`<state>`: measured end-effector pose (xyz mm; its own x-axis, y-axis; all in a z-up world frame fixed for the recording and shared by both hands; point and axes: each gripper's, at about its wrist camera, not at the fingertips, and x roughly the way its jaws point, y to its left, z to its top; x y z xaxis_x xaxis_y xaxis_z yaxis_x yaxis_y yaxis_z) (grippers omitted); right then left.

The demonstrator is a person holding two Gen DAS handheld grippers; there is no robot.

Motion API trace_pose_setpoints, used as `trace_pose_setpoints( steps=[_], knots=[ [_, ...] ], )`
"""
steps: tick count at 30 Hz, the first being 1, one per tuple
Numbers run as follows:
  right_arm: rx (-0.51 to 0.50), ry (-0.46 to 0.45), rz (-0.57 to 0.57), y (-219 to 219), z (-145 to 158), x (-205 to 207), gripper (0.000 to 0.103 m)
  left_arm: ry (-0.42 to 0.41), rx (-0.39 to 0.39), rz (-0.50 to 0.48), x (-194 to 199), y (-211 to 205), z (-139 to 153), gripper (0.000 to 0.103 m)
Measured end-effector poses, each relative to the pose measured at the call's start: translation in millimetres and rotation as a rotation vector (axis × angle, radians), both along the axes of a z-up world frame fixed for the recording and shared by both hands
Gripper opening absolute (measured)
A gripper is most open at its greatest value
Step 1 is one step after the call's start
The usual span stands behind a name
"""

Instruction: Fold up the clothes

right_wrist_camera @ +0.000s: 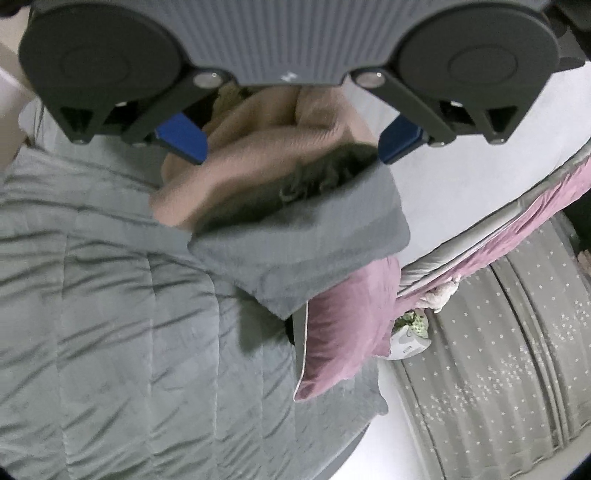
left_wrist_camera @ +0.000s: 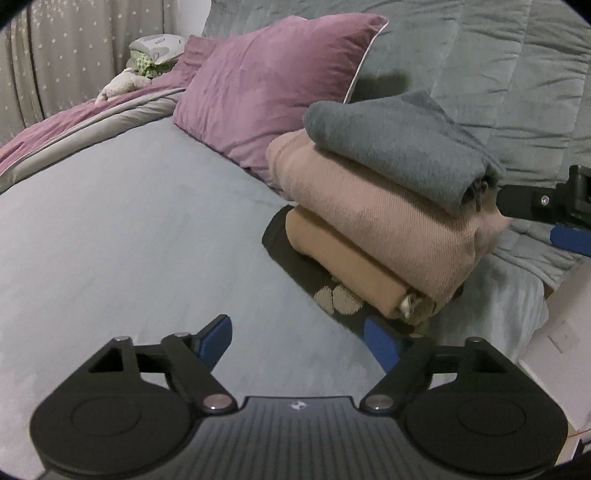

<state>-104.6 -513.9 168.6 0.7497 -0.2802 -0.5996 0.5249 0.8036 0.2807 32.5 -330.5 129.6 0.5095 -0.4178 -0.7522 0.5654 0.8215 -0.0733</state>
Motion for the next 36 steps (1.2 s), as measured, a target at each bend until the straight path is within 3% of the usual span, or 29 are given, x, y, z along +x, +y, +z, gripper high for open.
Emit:
trace_pose_setpoints(
  steps=[9,16,36],
  knots=[
    [0.018,0.075,-0.081,14.3,-1.2,-8.5,0.103,0.022,0.048,-0.028,-9.9,-2.6,3.6,0.101],
    [0.061,0.056,-0.1,20.1,-2.2,-21.0,0.103,0.007,0.055,-0.034,-16.7,1.3,9.2,0.102],
    [0.061,0.035,-0.089,26.1,-0.9,-27.7,0.103,0.002,0.05,-0.033,-20.2,4.4,19.1,0.103]
  ],
)
